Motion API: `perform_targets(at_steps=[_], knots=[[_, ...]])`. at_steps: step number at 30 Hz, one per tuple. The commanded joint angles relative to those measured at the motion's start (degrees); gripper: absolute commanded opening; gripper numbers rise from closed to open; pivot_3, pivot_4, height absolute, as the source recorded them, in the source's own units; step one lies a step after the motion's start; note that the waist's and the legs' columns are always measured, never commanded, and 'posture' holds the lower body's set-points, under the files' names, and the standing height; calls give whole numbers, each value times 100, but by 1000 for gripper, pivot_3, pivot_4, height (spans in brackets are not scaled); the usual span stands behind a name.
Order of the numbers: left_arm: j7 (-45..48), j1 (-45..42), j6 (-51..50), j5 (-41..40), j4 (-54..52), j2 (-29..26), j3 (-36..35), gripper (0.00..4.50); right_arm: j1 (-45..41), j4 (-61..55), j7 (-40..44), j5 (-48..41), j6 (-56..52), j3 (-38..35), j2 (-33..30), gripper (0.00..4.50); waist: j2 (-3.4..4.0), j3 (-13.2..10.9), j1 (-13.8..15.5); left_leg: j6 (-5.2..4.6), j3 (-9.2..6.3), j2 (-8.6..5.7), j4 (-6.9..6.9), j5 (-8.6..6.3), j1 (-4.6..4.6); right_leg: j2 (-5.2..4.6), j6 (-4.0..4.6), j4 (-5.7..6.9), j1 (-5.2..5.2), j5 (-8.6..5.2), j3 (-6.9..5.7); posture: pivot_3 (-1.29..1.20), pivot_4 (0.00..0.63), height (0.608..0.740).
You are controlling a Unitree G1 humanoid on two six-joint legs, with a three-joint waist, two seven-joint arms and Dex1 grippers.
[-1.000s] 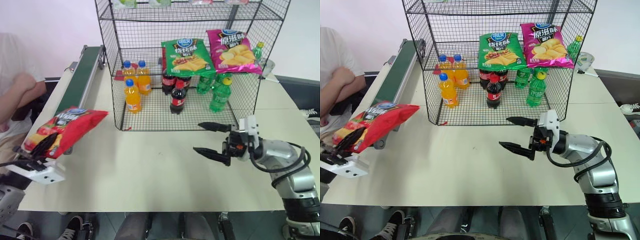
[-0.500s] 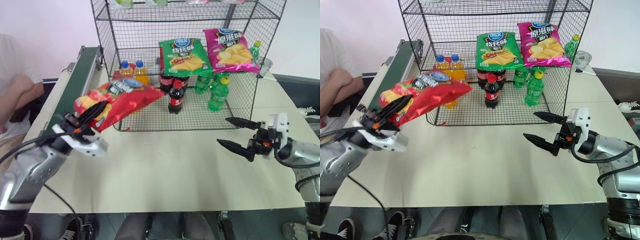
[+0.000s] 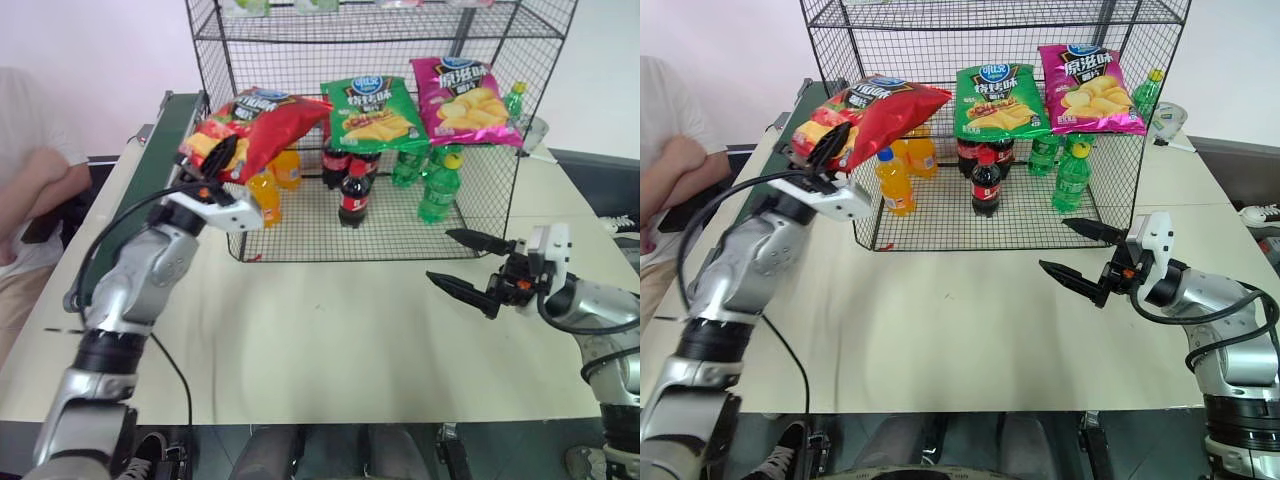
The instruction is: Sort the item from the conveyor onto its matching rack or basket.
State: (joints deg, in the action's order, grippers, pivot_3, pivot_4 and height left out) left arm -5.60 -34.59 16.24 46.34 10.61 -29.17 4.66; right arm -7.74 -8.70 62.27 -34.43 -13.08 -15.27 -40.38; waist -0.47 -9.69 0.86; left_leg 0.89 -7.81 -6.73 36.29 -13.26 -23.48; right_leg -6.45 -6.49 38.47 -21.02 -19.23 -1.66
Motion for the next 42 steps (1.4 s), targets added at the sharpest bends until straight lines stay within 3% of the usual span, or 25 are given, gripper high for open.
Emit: perform_targets(at_steps=[1, 15, 20, 35, 42], knots=[[-562, -658, -427, 109, 784, 248, 136, 59, -164, -52, 3, -17, 85, -7, 4, 4500, -6, 0, -14, 0, -1, -2, 1, 0, 0, 0, -1, 3, -1, 0, -2, 0, 150, 740], [-1583, -2194, -614, -671, 3194, 989, 387, 59, -313, -126, -63, -13, -8, 108, -3, 4500, -10, -2, -25, 2, 1, -2, 15, 1, -6, -4, -3, 8, -5, -1, 0, 0, 150, 740], [-1500, -2710, -431, -1046, 4044, 1345, 441, 59, -353, -112, -79, 24, 10, 178, 28, 4500, -12, -2, -16, 2, 1, -2, 21, 1, -8, -3, -3, 12, -6, -1, 0, 0, 150, 740], [-2279, -2992, -547, -1065, 4533, 1245, 681, 59, -286, -62, -104, 20, 60, 127, -27, 4500, -15, -4, -25, 1, 1, -7, 84, 0, -82, -6, -6, 64, -70, -2, 5, 0, 150, 740], [-2421, -3124, -507, -1106, 4829, 1305, 855, 59, -591, 67, -415, -194, 316, -172, 257, 4500, -16, -4, -26, 1, 1, -11, 86, 1, -93, -9, -6, 71, -84, -2, 7, 0, 150, 740]])
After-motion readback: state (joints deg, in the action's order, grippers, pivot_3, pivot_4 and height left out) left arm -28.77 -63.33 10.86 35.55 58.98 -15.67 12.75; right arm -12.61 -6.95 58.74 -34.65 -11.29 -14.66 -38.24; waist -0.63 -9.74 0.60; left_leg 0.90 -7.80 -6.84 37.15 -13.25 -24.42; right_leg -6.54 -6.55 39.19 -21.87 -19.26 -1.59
